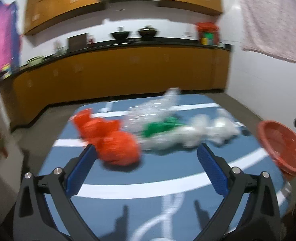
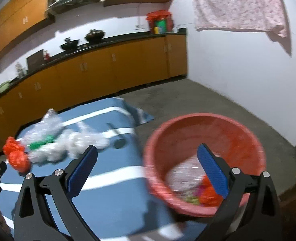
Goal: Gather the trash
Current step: 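Move both tools back over the remaining bags on the table, then grasp the red bags with the left tool while the right grasps a clear bag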
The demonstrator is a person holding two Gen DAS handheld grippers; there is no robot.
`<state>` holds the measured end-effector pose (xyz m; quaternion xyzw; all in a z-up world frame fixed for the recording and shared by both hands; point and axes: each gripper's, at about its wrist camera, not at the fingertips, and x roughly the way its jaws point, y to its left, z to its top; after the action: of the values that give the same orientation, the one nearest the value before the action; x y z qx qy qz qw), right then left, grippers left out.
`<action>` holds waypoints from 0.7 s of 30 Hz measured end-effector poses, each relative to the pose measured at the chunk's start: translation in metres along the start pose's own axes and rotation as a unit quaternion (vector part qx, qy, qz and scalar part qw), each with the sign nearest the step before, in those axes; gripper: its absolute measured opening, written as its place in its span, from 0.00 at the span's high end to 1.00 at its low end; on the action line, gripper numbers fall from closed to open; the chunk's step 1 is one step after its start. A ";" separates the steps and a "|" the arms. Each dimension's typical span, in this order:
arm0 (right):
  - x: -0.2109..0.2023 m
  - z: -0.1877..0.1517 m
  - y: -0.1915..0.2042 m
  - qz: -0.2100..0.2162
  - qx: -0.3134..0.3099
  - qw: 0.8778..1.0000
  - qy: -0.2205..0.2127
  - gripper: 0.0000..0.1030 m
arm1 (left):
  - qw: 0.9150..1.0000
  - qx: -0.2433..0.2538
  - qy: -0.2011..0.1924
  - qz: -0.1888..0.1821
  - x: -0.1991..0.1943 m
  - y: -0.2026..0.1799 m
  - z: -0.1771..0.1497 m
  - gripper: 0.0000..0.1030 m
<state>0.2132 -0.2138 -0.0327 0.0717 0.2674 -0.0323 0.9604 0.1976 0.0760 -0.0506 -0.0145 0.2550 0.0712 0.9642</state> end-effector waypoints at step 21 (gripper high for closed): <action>0.132 0.003 0.131 0.000 -0.029 0.996 0.085 0.12 | 0.994 -0.098 0.023 0.036 0.049 0.081 0.005 0.04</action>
<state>0.3410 -0.0882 -0.0827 0.0468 0.3492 -0.0180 0.9357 0.2310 0.1631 -0.0695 -0.1014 0.2689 0.1302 0.9489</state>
